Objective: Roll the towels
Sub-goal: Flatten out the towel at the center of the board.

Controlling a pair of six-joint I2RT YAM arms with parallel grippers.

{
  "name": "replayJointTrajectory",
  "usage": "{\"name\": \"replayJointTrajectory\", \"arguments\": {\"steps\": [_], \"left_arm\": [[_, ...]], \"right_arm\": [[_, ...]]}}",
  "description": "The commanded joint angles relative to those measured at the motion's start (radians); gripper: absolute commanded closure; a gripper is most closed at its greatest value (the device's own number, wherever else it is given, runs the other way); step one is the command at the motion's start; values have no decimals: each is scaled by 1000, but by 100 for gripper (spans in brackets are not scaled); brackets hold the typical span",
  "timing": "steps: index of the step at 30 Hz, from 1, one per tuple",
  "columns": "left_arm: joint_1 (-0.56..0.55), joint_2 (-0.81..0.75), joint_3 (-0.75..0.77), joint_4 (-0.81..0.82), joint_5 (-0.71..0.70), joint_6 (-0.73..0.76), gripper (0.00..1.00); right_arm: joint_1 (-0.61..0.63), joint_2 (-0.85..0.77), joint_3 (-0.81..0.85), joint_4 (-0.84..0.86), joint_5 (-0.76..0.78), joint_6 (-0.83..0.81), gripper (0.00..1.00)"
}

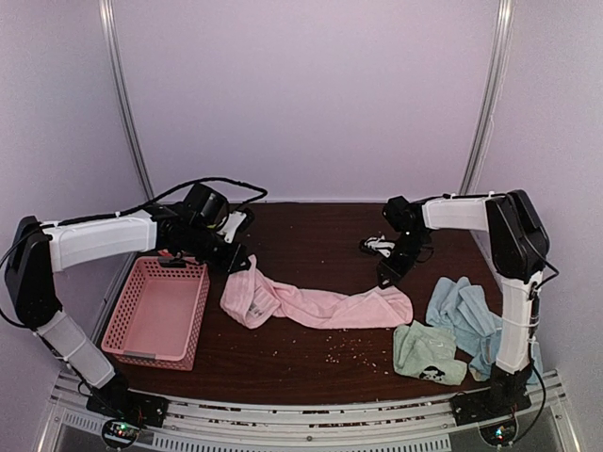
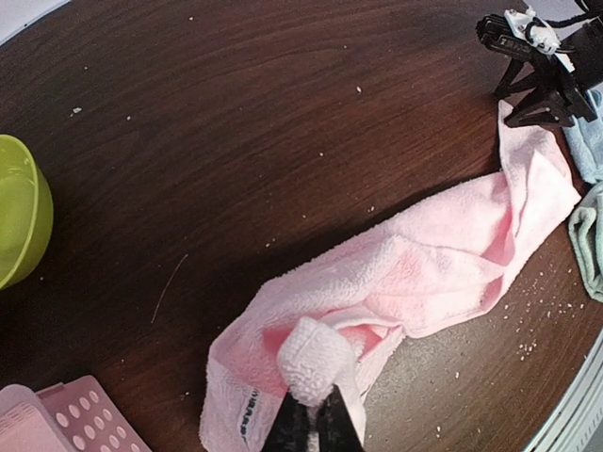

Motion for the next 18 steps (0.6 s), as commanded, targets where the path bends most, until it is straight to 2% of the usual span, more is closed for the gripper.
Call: {"name": "replayJointTrajectory", "arguments": {"steps": [1, 4, 7, 8, 18], "left_arm": [[1, 17, 5, 47, 5, -7, 100], [2, 25, 11, 49, 3, -10, 100], [1, 36, 13, 49, -23, -20, 100], [1, 35, 14, 50, -41, -26, 99], [2, -106, -24, 136, -121, 8, 97]], "right_arm": [[37, 10, -58, 45, 179, 41, 56], [37, 3, -90, 46, 210, 53, 69], [27, -21, -107, 66, 233, 54, 95], [18, -36, -99, 74, 232, 56, 100], [-66, -262, 115, 122, 216, 105, 100]]}}
